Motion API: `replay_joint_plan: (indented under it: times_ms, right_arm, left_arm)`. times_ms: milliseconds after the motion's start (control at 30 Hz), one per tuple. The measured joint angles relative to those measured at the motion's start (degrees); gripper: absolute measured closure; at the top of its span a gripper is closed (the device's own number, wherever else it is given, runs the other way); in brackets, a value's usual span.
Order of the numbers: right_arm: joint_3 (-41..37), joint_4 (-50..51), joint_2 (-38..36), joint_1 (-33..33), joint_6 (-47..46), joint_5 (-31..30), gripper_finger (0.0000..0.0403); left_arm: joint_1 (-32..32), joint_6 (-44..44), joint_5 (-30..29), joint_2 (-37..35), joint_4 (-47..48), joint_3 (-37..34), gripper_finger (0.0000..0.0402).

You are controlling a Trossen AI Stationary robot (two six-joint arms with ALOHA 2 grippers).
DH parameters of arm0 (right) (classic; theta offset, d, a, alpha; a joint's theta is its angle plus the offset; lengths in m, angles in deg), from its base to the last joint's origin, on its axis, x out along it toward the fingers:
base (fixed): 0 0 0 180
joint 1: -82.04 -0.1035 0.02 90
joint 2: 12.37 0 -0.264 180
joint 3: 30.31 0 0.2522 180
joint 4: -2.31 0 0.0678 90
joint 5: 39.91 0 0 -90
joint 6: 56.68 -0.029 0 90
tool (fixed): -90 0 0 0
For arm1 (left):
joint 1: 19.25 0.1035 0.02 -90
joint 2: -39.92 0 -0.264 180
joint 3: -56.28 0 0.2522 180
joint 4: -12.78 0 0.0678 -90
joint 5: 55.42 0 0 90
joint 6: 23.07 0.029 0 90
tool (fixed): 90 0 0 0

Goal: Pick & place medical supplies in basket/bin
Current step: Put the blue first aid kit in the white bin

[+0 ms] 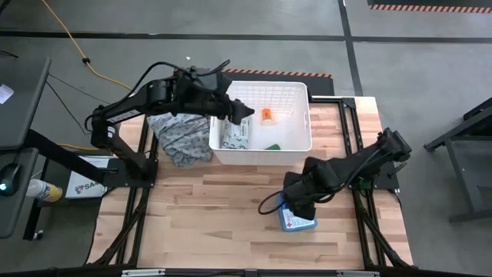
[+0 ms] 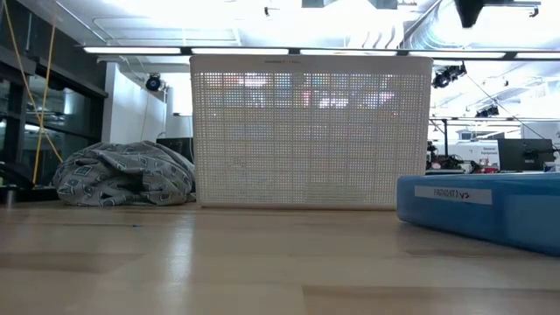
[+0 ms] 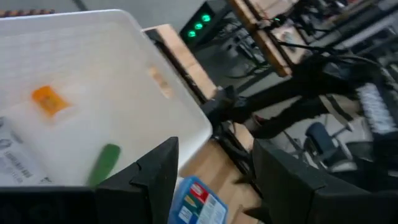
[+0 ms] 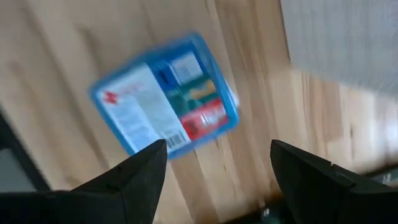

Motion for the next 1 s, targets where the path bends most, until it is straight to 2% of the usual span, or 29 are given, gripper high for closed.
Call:
replay_joint_plan:
  times_ms: [233,533,800,1000]
  right_arm:
    - [-9.1,0.0,0.0,-3.2,-5.6,0.2,0.0126]
    - [-13.1,-0.1,-0.9,-9.7,-15.4,-1.5,0.0126]
    - [-13.3,0.0,-7.2,-15.1,-32.6,-4.9,0.0126]
    - [-13.3,0.0,-10.8,-19.3,-40.3,-5.4,0.0126]
  left_arm:
    - [-4.6,2.9,-0.1,0.0,-3.8,0.0,0.0163]
    - [-10.9,4.0,-1.0,0.0,-4.4,0.0,0.0163]
    - [-18.4,4.0,-5.5,0.0,-4.4,0.0,0.0163]
    - [-24.7,4.0,-12.2,0.0,-4.4,0.0,0.0163]
